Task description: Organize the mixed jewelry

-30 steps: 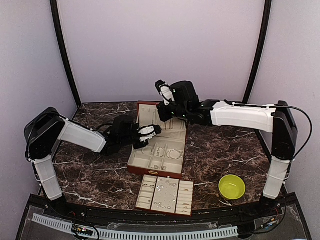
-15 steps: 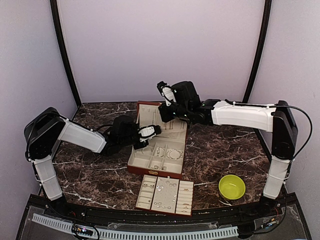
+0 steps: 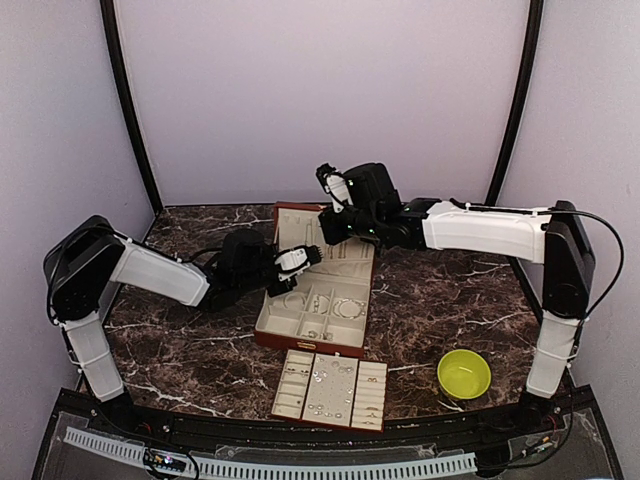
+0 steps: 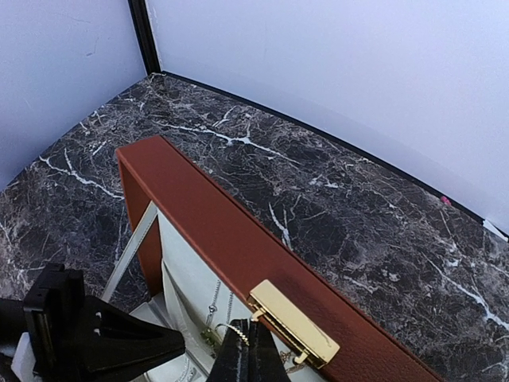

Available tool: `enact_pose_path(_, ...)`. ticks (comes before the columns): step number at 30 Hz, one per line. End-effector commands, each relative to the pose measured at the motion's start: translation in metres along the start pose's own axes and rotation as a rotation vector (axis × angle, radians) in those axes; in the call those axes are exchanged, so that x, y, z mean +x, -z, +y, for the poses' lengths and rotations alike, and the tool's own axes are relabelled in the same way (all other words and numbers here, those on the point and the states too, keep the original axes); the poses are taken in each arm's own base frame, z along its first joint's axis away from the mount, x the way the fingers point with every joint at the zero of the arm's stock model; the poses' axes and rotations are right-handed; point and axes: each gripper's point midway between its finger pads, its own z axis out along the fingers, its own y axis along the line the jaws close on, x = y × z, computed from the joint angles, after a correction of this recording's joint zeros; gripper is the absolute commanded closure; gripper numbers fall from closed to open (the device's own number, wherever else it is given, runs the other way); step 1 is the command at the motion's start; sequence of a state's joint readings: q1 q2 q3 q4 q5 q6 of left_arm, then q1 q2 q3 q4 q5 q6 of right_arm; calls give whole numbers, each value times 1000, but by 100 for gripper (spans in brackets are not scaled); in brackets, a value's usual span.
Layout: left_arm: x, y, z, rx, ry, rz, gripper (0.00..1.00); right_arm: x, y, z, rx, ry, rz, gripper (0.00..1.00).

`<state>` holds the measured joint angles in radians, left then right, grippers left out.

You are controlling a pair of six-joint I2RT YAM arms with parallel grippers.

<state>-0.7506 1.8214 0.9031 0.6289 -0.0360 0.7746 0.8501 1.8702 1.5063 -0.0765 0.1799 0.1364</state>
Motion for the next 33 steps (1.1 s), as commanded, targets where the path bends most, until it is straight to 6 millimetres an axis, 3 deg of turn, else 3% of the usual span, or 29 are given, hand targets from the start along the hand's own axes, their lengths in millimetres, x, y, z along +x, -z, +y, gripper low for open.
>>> enact_pose_path(1, -23, 16, 7, -12, 44, -78, 91, -10, -2, -4, 12, -22, -24, 100)
enact_pose_path(4, -25, 19, 10, -19, 55, -84, 80, -10, -2, -5, 12, -24, -23, 100)
enact_pose_path(11, -43, 38, 15, -8, 149, -164, 65, -10, -3, -4, 12, -34, -23, 100)
enact_pose_path(16, -54, 64, 33, -45, 399, -207, 57, -8, -5, -5, 15, -44, -10, 100)
enact_pose_path(22, -33, 79, 38, -85, 710, -122, 50, -3, -8, -5, 25, -48, 28, 100)
enact_pose_path(33, -7, 99, 32, -128, 863, -48, 46, -2, -11, -12, 73, -64, 78, 100)
